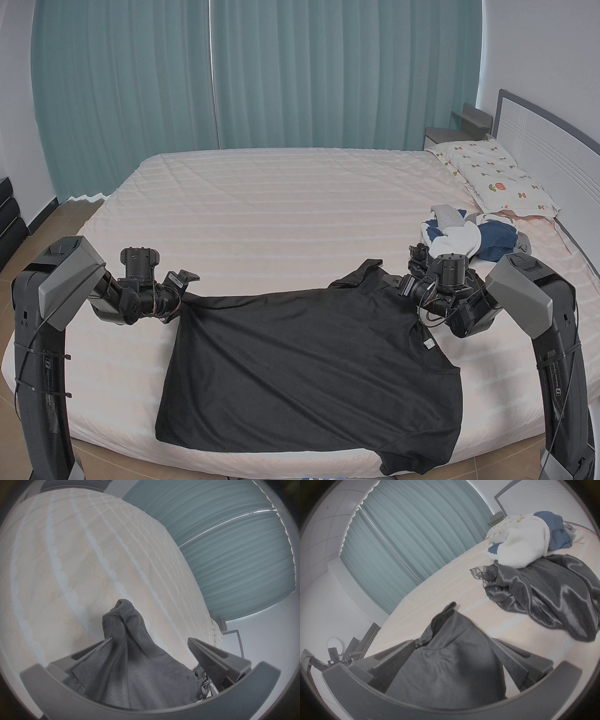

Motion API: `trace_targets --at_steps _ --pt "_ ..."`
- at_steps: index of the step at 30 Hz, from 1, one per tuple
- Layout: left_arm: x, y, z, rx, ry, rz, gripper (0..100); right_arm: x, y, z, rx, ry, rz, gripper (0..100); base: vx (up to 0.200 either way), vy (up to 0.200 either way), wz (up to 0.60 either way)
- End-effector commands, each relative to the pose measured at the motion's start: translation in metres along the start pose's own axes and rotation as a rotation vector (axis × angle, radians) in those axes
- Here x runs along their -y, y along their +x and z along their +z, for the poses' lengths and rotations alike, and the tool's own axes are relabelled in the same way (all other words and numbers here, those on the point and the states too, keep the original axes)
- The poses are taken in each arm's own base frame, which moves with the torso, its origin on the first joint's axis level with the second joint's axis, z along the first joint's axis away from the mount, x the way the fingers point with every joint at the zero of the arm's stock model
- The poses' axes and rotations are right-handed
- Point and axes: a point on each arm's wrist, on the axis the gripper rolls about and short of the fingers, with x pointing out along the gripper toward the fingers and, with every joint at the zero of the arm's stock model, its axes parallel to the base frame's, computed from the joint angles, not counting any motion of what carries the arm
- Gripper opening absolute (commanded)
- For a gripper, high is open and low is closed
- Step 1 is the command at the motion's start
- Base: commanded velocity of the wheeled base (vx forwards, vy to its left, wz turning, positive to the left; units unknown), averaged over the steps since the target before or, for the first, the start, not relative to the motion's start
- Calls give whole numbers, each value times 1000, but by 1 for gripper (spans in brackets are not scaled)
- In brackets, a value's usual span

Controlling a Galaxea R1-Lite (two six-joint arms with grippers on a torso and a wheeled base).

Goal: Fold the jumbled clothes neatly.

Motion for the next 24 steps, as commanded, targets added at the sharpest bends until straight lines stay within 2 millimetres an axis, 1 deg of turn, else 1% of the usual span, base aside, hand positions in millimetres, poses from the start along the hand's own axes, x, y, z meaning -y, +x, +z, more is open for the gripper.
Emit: trace_targets --at_steps 1,2,5,10,11,15,18,21,23,24 --pt "-1 0 0 1 0 1 100 8 14 -6 8 2 -4 100 0 0 0" --pt "0 0 0 0 1 0 100 10 18 -8 14 0 -9 100 0 0 0" --pt "-1 1 0 1 0 1 100 13 21 -6 27 1 -17 100 0 0 0" --pt "-1 1 0 3 2 0 100 17 25 -13 4 4 -30 100 0 0 0" --pt "-1 1 0 3 2 2 100 17 25 -13 4 4 -30 0 0 0 0" --pt "0 1 1 5 4 -2 100 17 26 -14 5 9 -28 0 0 0 0" --pt "1 1 2 11 10 -5 100 16 26 -12 15 11 -25 0 0 0 0" --pt "2 -1 5 31 50 -1 100 14 27 -1 66 16 -12 0 0 0 0" --pt "1 -1 8 54 60 10 100 16 28 8 113 21 -28 0 0 0 0" --pt "2 -1 9 59 62 11 100 17 29 9 120 22 -32 0 0 0 0"
